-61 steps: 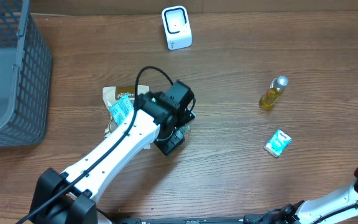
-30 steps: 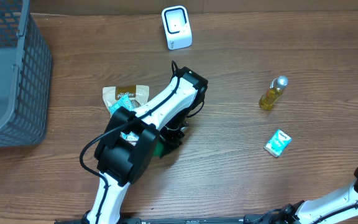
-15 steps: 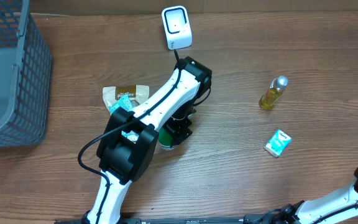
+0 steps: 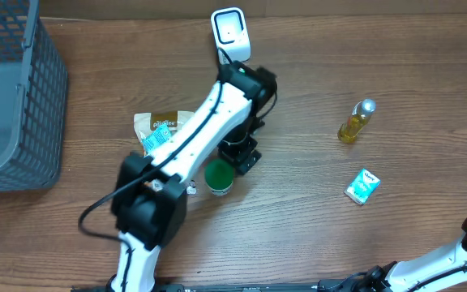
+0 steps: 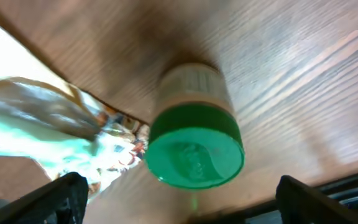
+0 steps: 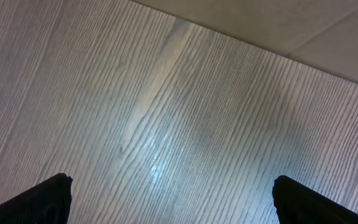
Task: Scan the item barcode
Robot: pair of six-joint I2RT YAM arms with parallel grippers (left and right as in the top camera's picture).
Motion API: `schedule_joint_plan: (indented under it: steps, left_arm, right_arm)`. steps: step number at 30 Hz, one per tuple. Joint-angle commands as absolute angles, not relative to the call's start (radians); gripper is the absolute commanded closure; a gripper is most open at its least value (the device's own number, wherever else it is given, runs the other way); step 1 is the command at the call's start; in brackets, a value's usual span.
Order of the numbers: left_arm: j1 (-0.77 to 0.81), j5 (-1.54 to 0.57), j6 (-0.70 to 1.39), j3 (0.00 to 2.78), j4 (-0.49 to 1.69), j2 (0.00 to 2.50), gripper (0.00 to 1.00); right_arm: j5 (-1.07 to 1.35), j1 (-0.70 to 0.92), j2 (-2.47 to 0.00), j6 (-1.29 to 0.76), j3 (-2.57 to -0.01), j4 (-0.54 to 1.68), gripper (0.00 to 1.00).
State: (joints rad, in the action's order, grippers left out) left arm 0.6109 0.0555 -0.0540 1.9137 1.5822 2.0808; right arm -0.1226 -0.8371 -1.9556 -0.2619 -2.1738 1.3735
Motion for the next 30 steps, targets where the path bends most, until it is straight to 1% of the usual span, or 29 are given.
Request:
schedule_joint_plan:
  steps: [1,6,10,18,26,30]
  left_arm:
    - [0.584,0.019,-0.045,1.937,1.553,1.978,0.00]
    - [0.570,-0.019,-0.110,1.934,1.548,1.954,0.00]
    - [0.570,-0.010,-0.147,1.867,1.536,1.954,0.00]
    - [0.569,-0.012,-0.181,1.656,1.389,1.955,0.00]
    - [0.569,-0.021,-0.212,1.544,1.301,1.955,0.00]
    - [0.569,-0.099,-0.281,1.517,1.278,1.955,0.01]
  right_arm:
    - [-0.129,-0.838,-1.942,-0.262,-2.183,1.371,0.00]
    - [-0.129,-0.838,-1.942,-0.262,-2.183,1.371,0.00]
    - [-0.129,-0.838,-1.942,-0.262,-2.183,1.371,0.00]
    - [-0.129,-0.838,-1.942,-0.262,-2.183,1.371,0.00]
    - [-0.129,-0.838,-1.942,-0.262,-2.183,1.371,0.00]
    - [-0.129,-0.838,-1.942,-0.262,-2.183,1.371,0.00]
